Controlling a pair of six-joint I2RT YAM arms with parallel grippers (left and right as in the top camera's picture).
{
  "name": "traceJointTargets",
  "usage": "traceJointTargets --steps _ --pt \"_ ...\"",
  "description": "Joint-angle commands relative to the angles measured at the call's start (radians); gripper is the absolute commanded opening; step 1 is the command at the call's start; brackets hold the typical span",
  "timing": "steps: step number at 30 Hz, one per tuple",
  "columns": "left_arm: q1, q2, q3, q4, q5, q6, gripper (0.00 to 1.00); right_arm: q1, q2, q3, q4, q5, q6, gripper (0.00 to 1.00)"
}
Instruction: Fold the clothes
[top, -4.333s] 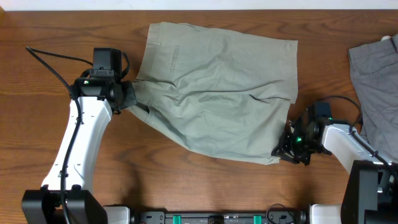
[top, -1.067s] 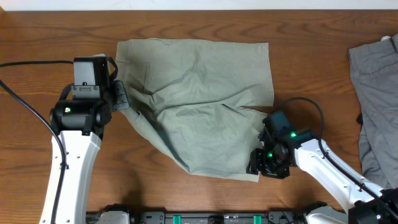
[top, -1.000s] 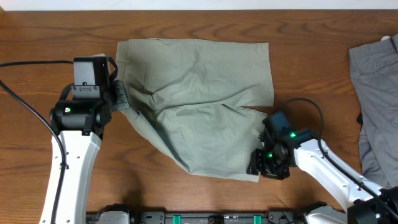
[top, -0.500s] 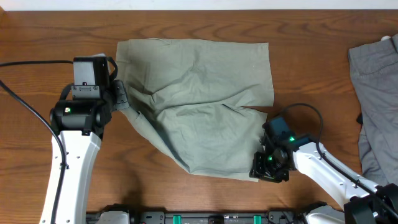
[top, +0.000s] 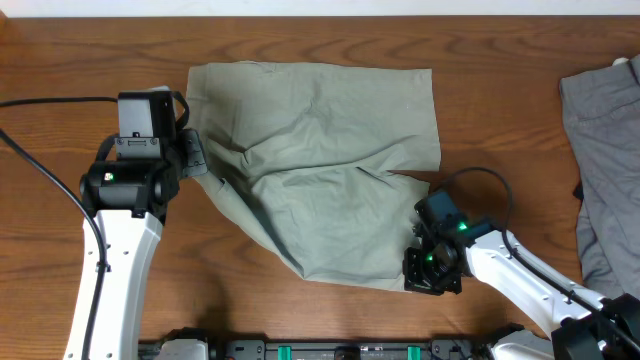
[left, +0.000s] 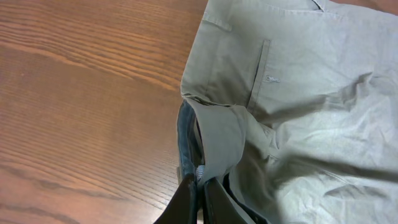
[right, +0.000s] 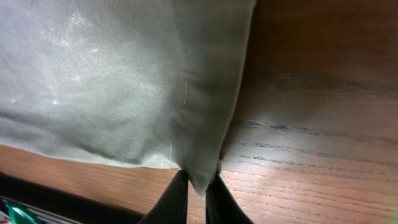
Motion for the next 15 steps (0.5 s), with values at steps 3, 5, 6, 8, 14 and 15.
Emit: traceJointTargets --steps 3,5,6,8,14,15 --pt "0.006 0.001 0.021 0.005 -0.009 0.006 0.06 0.007 0.005 -0.004 0.013 0.001 0.008 0.01" --pt "0.006 0.001 0.021 0.005 -0.009 0.006 0.06 0.002 0.003 0.016 0.008 0.000 0.003 0.01" --pt "0.006 0.001 0.021 0.005 -0.009 0.006 0.06 0.001 0.000 0.028 0.008 0.000 -0.005 0.01" --pt "0.006 0.001 0.021 0.005 -0.009 0.006 0.06 -0.003 -0.016 0.066 0.001 0.000 -0.025 0.01" --pt "0.006 -0.011 0.021 0.004 -0.008 0.006 0.06 -0.058 -0.101 0.217 -0.025 0.013 -0.057 0.01" --pt "0.006 -0.017 0.021 0.004 -0.008 0.006 0.06 -0.073 -0.111 0.241 -0.039 0.030 -0.057 0.01"
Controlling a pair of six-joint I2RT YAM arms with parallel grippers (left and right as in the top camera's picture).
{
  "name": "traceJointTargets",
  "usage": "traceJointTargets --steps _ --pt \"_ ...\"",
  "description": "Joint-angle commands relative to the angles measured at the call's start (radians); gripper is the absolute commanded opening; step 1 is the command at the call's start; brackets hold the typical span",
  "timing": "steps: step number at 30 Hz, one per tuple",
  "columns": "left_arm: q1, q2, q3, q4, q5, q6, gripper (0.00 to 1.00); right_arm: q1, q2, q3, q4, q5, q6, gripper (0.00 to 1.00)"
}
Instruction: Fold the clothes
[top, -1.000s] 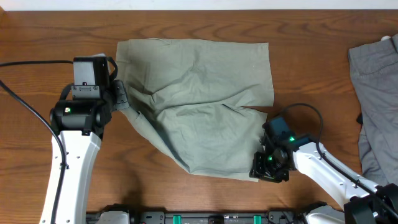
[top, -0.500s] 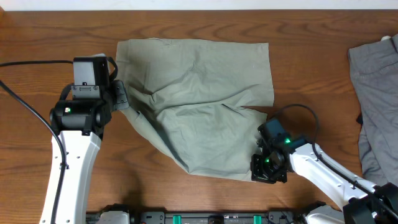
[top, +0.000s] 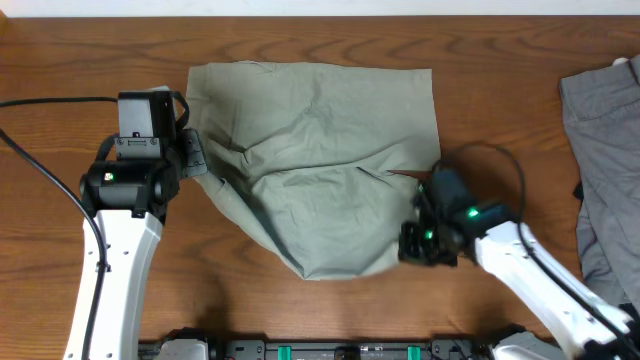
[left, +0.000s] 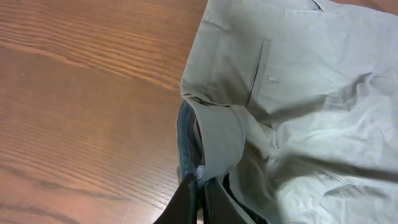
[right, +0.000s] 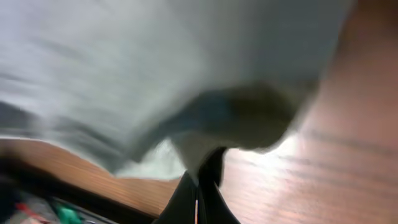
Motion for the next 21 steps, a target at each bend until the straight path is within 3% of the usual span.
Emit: traceJointTargets --steps 1,7,14,21 --pt "0.006 -0.024 0.021 0.005 -0.009 0.006 0.06 -0.057 -0.056 0.097 -0.029 0.054 -0.029 0.01" --pt "0.006 -0.076 0.021 0.002 -0.008 0.006 0.06 -0.173 -0.100 0.225 -0.087 0.177 -0.074 0.01" --pt "0.006 -0.175 0.021 -0.003 -0.008 0.006 0.06 -0.305 -0.149 0.395 -0.106 0.185 -0.167 0.01" --pt "0.006 -0.185 0.021 -0.017 -0.008 0.009 0.06 -0.324 -0.128 0.436 -0.134 0.172 -0.197 0.01"
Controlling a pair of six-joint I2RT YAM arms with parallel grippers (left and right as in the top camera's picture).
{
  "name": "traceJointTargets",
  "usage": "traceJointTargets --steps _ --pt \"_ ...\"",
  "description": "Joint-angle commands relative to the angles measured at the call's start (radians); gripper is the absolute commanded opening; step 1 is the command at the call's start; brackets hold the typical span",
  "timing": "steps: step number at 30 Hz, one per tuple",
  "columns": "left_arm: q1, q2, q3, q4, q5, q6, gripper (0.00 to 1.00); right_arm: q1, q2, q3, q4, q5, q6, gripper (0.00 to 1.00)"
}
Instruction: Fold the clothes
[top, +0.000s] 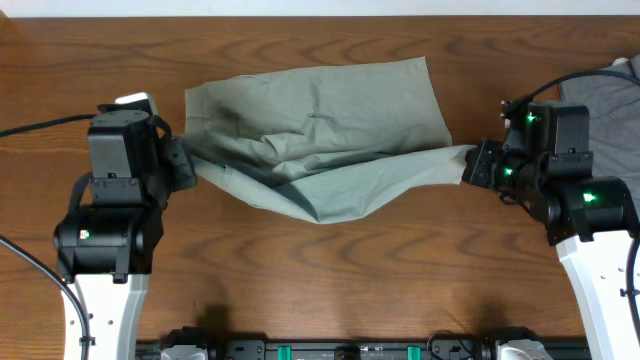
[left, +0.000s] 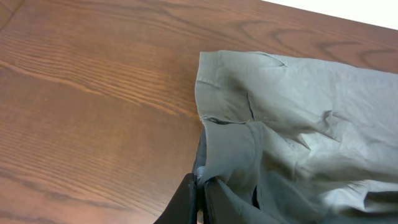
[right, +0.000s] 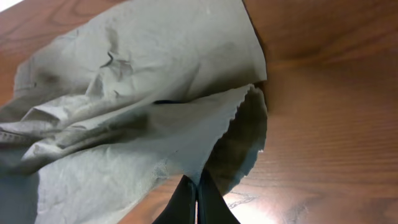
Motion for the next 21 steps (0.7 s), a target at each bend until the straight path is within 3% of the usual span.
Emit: traceJointTargets --steps 1,8,20,21 --pt "0.006 0.012 0.021 -0.018 -0.008 0.008 0.06 -0.005 0.032 0.008 -0.027 -0.004 -0.035 0.01" --pt "0.006 0.131 0.011 -0.060 -0.037 0.008 0.06 -0.005 0.172 0.006 -0.043 -0.005 -0.054 0.01" --pt "0.006 0.391 0.011 -0.049 -0.095 0.005 0.06 -0.006 0.545 0.006 0.248 -0.012 -0.119 0.01" --pt "0.006 0.400 0.011 -0.047 -0.095 0.005 0.06 -0.006 0.562 0.006 0.260 -0.024 -0.146 0.05"
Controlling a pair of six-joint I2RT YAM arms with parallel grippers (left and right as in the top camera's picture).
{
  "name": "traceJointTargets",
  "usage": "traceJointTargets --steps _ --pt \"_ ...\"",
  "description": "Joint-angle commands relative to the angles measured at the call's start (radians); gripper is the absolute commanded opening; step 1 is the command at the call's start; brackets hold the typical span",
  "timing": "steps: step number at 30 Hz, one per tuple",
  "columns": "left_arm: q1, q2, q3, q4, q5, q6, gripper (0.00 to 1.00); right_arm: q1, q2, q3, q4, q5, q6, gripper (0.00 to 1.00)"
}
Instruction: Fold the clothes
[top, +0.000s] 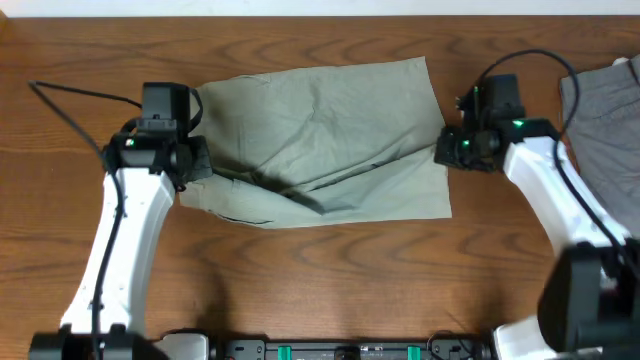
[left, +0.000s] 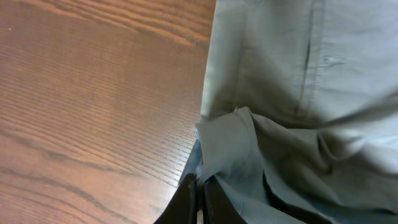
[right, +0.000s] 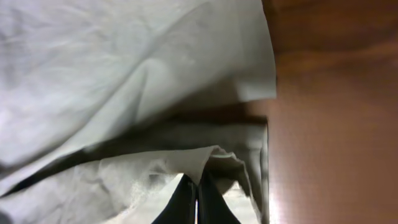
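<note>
The grey-green garment (top: 320, 135) lies spread across the middle of the wooden table, wrinkled, with a dark fold line running across its lower half. My left gripper (top: 195, 165) is shut on the garment's left edge (left: 224, 140); its fingers (left: 186, 199) pinch the cloth low in the left wrist view. At the right edge my right gripper (top: 447, 150) is shut on a bunched fold of the cloth (right: 214, 158).
A darker grey garment (top: 600, 110) lies at the table's right edge. Black cables trail from both arms. Bare wooden table (top: 320, 290) runs along the front, and the base rail (top: 320, 352) sits at the bottom edge.
Both grippers have moved toward the far side, each still holding cloth. The garment hung stretched between them with a sagging point below; now it lies flatter with a straighter front edge.
At first my left gripper held the left edge and my right gripper held the front right corner low on the table. Then the right gripper stood higher, then far right with the cloth stretched. Now the garment lies doubled over itself.
</note>
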Motion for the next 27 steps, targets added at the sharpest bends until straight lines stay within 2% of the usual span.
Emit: traceJointTargets --steps 1,2,6,10,16,21,27 --pt "0.005 0.027 0.011 0.004 -0.035 0.004 0.06 -0.006 0.060 0.006 0.023 -0.027 -0.088 0.12" --pt "0.005 0.032 0.011 0.005 -0.035 0.004 0.06 -0.006 0.068 0.006 0.018 -0.035 -0.107 0.18" --pt "0.005 0.032 0.011 0.004 -0.035 0.004 0.06 -0.007 0.073 0.006 -0.032 -0.032 -0.182 0.34" --pt "0.005 0.032 0.011 0.005 -0.035 0.004 0.06 -0.007 0.084 0.005 -0.039 -0.018 -0.192 0.43" --pt "0.005 0.032 0.011 0.004 -0.035 0.005 0.06 -0.006 0.153 0.005 -0.029 -0.003 -0.202 0.42" --pt "0.005 0.032 0.011 0.003 -0.035 0.005 0.06 -0.006 0.205 0.005 -0.038 -0.015 -0.202 0.30" --pt "0.005 0.032 0.011 0.004 -0.035 0.005 0.06 -0.006 0.179 0.005 -0.038 -0.101 -0.210 0.26"
